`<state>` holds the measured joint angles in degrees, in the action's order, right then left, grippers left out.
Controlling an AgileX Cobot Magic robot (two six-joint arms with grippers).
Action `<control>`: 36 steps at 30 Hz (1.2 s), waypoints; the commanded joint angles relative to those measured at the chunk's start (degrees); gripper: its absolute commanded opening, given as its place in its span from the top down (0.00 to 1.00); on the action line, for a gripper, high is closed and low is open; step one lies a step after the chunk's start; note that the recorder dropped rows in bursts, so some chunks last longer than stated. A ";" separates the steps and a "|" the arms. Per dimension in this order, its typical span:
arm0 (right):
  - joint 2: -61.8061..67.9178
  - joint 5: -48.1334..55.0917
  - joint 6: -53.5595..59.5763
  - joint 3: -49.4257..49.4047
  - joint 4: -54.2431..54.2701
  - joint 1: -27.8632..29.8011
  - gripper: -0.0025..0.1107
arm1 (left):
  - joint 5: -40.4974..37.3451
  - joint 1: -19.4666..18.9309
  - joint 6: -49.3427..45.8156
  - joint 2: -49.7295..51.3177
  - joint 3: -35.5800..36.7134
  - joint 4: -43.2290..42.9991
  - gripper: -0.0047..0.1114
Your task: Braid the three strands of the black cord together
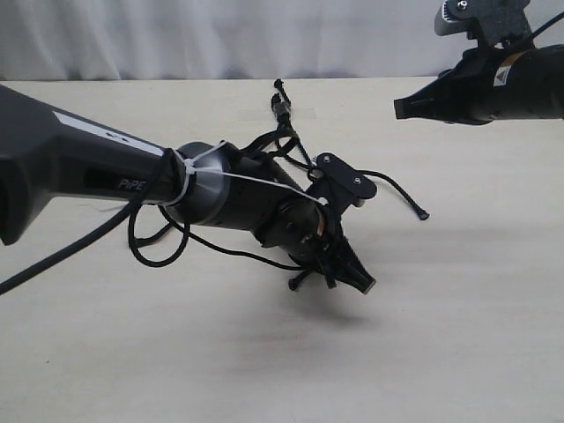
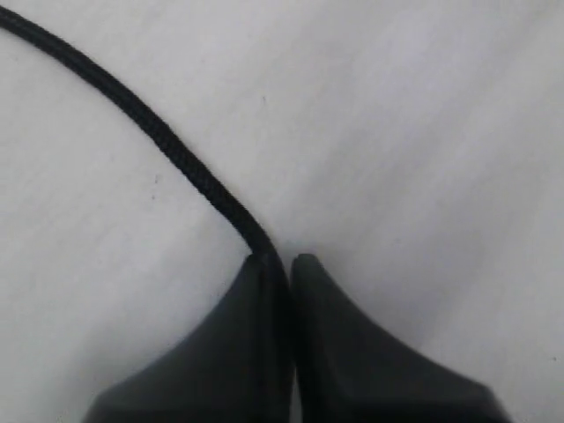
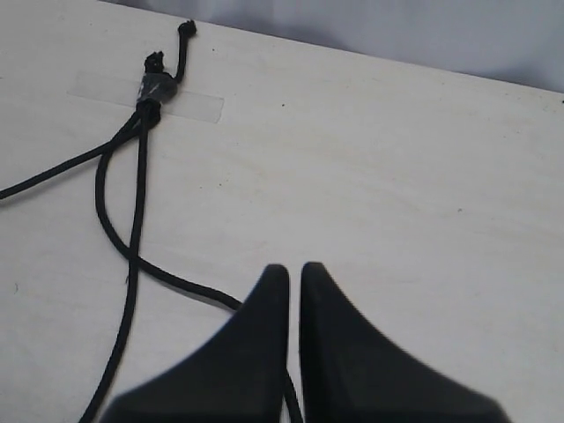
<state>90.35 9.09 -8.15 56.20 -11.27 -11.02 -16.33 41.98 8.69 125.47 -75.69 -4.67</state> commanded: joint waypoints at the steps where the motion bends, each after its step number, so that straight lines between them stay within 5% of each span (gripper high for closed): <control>1: 0.05 -0.87 -0.14 -0.15 0.10 0.31 0.94 | -4.78 0.23 -2.99 -0.92 -0.78 -1.13 0.96; 7: 0.05 -0.87 -0.14 -0.15 0.10 0.31 0.94 | -14.21 -4.33 -0.74 -6.47 -4.03 -12.22 0.96; 13: 0.05 -0.87 -0.14 -0.15 0.10 0.31 0.94 | -17.38 -14.31 -0.74 -8.87 -3.78 -12.83 0.96; 21: 0.05 -1.12 -0.24 -0.15 0.60 0.31 0.94 | -9.86 -25.02 -0.85 -8.77 1.77 -12.04 0.96; 27: 0.05 -1.12 -0.23 -0.15 1.89 0.31 0.94 | -4.12 -26.31 -1.10 -7.02 5.27 -12.15 0.96; 36: 0.05 -1.33 -0.23 -0.36 1.83 0.31 0.94 | -7.65 -25.55 -1.47 -3.72 5.27 -8.91 0.96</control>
<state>90.35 8.69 -8.15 56.11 -9.49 -11.02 -22.04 15.86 7.44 121.44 -70.77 -16.56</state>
